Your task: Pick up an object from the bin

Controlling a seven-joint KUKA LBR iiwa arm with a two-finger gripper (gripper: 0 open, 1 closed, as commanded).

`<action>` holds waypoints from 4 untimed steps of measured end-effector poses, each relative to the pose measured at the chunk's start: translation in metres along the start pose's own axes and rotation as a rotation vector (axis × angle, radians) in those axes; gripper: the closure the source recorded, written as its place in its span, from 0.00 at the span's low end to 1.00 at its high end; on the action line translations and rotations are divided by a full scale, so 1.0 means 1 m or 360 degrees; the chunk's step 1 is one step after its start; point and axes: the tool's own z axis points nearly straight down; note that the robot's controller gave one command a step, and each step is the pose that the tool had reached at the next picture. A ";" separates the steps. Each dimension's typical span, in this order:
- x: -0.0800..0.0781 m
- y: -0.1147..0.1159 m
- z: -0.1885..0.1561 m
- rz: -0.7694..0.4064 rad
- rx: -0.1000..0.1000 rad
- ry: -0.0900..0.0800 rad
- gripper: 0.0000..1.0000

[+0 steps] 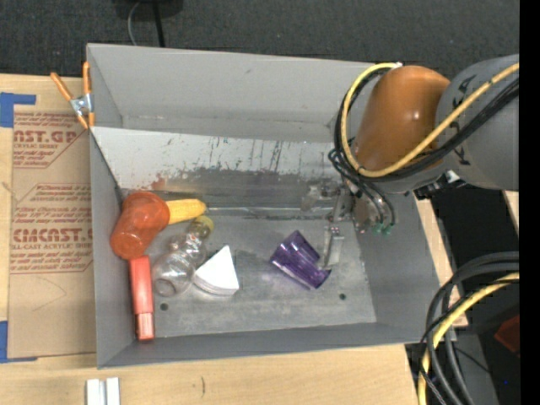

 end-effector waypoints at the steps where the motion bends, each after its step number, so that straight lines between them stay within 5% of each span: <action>1: -0.002 0.000 -0.005 -0.0001 0.0001 -0.0012 0.00; 2: 0.007 0.014 0.040 -0.0055 0.0003 -0.0020 0.00; 3: 0.029 0.040 0.106 0.0037 -0.0001 -0.0014 1.00; 4: 0.029 0.040 0.106 0.0037 -0.0001 -0.0013 0.00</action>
Offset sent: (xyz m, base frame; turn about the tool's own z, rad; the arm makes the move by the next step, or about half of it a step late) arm -0.0216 0.0317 -0.0917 -0.0763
